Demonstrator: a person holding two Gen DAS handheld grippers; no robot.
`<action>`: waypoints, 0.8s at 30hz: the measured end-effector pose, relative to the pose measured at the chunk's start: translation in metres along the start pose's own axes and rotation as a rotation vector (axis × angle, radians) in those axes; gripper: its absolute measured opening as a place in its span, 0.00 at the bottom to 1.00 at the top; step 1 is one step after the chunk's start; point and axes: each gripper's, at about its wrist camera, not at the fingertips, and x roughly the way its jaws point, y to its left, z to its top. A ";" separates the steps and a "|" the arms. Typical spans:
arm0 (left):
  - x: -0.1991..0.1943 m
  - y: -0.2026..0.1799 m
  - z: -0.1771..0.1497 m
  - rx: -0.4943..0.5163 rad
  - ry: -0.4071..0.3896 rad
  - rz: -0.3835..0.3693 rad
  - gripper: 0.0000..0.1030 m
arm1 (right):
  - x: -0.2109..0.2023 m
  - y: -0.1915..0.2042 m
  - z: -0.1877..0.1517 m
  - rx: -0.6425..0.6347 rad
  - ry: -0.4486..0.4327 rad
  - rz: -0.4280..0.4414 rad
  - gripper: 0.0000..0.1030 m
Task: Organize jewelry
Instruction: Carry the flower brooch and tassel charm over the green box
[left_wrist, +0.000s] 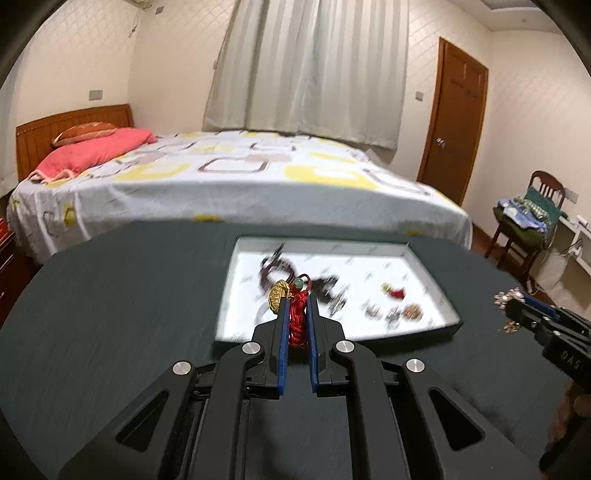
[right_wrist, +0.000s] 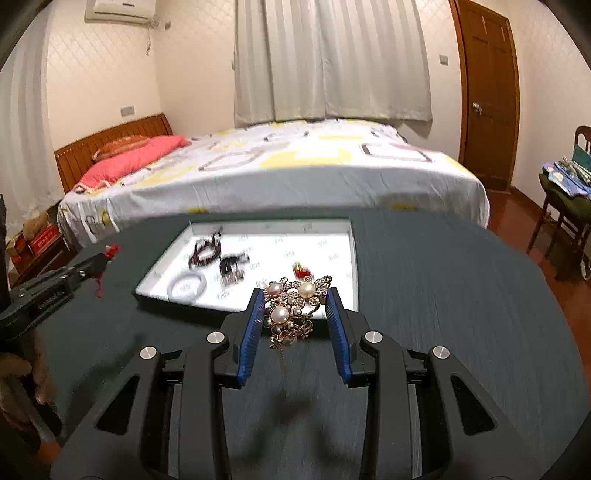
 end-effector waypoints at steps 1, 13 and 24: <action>0.003 -0.004 0.006 0.004 -0.012 -0.010 0.09 | 0.001 0.000 0.005 -0.002 -0.011 0.002 0.33; 0.054 -0.043 0.060 0.041 -0.091 -0.079 0.09 | 0.036 0.002 0.066 -0.020 -0.121 0.026 0.33; 0.114 -0.062 0.078 0.058 -0.071 -0.081 0.09 | 0.103 -0.017 0.096 -0.012 -0.126 0.020 0.33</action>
